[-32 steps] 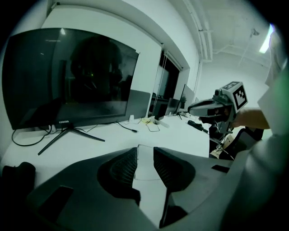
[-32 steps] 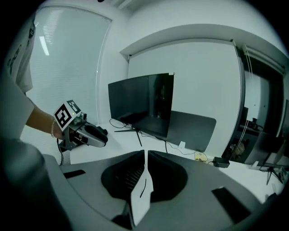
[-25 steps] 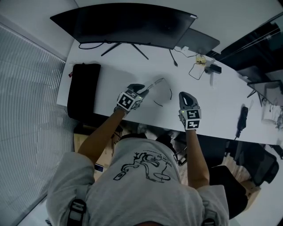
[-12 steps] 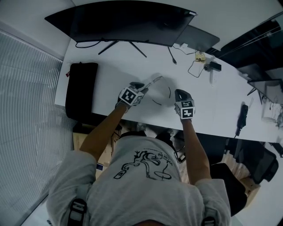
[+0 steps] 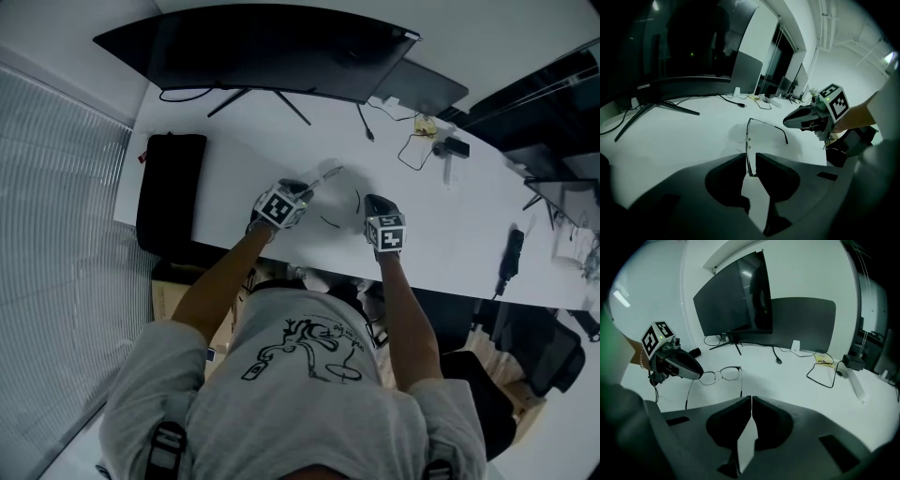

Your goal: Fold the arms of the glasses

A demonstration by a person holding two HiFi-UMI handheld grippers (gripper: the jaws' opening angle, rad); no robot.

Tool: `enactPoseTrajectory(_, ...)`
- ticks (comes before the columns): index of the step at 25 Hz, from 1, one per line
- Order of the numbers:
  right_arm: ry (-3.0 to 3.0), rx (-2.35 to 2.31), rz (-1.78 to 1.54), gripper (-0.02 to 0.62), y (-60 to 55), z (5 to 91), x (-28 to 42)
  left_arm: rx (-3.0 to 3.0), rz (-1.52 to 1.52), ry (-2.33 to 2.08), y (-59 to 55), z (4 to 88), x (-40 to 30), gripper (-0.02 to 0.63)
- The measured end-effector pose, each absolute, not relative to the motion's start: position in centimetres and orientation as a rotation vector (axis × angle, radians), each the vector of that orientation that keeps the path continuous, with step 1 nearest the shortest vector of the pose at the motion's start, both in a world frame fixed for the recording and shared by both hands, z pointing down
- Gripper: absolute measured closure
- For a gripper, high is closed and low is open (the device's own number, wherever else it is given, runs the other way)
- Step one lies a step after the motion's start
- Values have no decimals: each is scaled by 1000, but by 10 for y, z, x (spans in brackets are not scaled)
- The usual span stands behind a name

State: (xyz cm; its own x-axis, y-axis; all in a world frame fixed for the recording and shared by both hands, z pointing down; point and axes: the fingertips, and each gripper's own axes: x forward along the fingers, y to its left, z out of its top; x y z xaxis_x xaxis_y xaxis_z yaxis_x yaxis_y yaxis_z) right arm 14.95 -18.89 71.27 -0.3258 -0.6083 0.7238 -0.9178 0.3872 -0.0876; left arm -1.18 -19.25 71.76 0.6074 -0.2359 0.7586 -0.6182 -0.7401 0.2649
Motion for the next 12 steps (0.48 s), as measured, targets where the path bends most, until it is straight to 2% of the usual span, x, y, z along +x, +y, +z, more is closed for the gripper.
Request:
enactPoseTrajectory(5, -2022, 1267, 698, 580, -186, 725, 145, 2338, 987, -691, -196, 716, -10, 554)
enactPoseTrajectory(12, -2023, 1234, 715, 581, -184, 730, 138, 2342, 976, -694, -197, 716, -6, 563)
